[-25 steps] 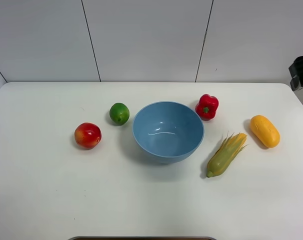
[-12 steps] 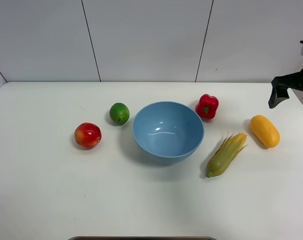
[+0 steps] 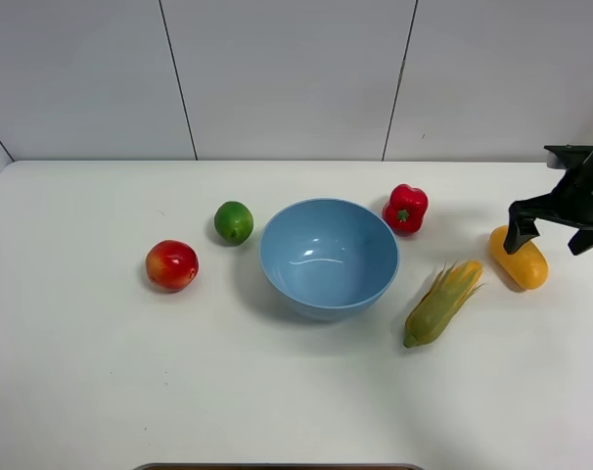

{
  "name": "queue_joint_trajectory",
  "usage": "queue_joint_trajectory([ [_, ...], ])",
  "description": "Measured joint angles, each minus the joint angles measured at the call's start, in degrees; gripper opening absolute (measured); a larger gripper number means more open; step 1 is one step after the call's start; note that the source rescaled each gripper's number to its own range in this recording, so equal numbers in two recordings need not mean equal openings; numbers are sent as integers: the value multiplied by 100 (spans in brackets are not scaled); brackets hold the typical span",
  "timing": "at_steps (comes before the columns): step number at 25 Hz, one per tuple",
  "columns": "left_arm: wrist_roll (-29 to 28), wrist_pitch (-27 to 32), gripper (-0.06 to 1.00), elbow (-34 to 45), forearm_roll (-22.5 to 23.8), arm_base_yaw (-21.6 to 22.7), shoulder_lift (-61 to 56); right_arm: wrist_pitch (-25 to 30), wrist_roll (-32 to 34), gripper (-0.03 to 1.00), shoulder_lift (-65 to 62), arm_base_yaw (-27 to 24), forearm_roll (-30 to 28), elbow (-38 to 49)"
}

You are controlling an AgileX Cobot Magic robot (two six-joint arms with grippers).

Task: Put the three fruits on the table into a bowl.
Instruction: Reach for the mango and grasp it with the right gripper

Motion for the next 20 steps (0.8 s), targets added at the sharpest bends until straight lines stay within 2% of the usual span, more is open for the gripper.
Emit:
queue_joint_trajectory([
  [4, 0, 0, 100, 0, 0, 0, 0, -287, -27, 100, 129, 0, -66, -5],
  [20, 0, 0, 100, 0, 0, 0, 0, -523, -129, 100, 850, 0, -46, -297],
])
